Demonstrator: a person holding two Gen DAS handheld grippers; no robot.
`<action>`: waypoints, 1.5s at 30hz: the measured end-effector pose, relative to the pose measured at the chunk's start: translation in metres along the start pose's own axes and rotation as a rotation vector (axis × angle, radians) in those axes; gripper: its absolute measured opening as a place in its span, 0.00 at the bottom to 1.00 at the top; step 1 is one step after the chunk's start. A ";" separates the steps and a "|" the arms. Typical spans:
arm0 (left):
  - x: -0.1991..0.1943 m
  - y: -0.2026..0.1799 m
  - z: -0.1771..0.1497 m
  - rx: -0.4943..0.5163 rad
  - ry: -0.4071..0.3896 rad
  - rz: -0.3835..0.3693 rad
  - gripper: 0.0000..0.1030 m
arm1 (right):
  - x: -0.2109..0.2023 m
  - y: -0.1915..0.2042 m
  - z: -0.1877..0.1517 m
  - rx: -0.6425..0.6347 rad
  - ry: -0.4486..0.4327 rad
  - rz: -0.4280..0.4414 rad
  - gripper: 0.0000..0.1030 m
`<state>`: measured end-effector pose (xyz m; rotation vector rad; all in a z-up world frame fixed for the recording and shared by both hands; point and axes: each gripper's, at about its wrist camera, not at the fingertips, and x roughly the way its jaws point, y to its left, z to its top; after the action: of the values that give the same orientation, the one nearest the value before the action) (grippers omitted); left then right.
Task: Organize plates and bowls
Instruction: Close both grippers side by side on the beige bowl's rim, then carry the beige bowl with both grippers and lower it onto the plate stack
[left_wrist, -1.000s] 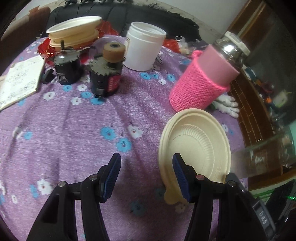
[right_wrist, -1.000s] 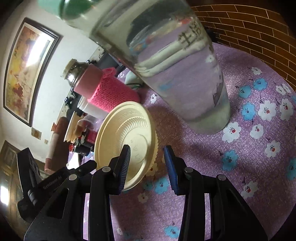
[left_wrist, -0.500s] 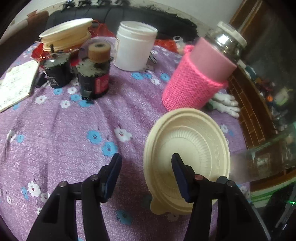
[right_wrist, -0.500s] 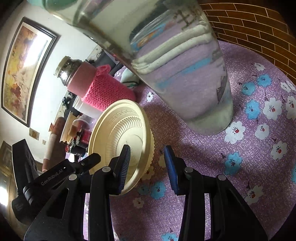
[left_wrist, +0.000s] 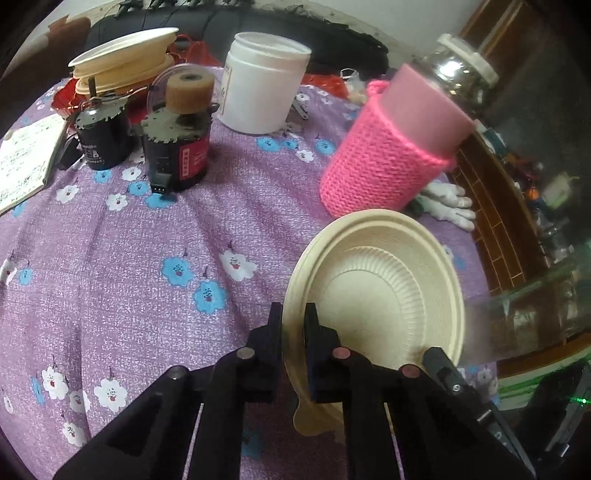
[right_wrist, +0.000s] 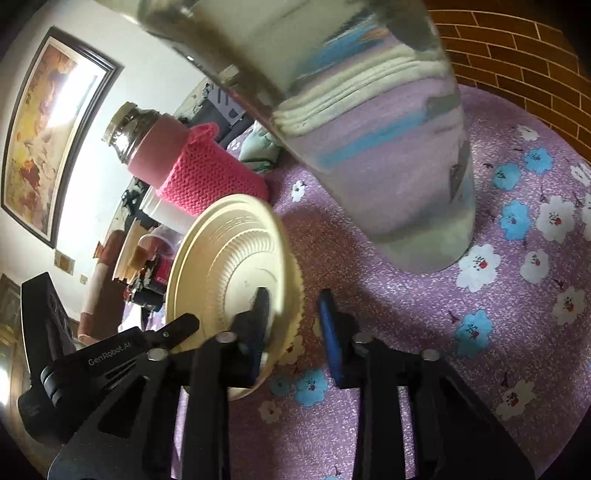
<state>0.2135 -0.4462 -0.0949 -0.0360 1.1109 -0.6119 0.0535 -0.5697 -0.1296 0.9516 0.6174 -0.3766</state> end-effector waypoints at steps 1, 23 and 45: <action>-0.002 -0.002 -0.001 0.007 -0.005 0.003 0.08 | 0.000 0.000 0.000 0.002 0.004 0.005 0.11; -0.101 0.035 -0.051 -0.027 -0.101 0.096 0.09 | -0.054 0.036 -0.051 -0.026 0.091 0.147 0.09; -0.363 0.230 -0.203 -0.281 -0.413 0.420 0.10 | -0.117 0.255 -0.260 -0.437 0.333 0.510 0.10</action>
<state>0.0351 -0.0259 0.0376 -0.1600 0.7611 -0.0608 0.0217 -0.2099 -0.0038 0.7163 0.6947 0.3688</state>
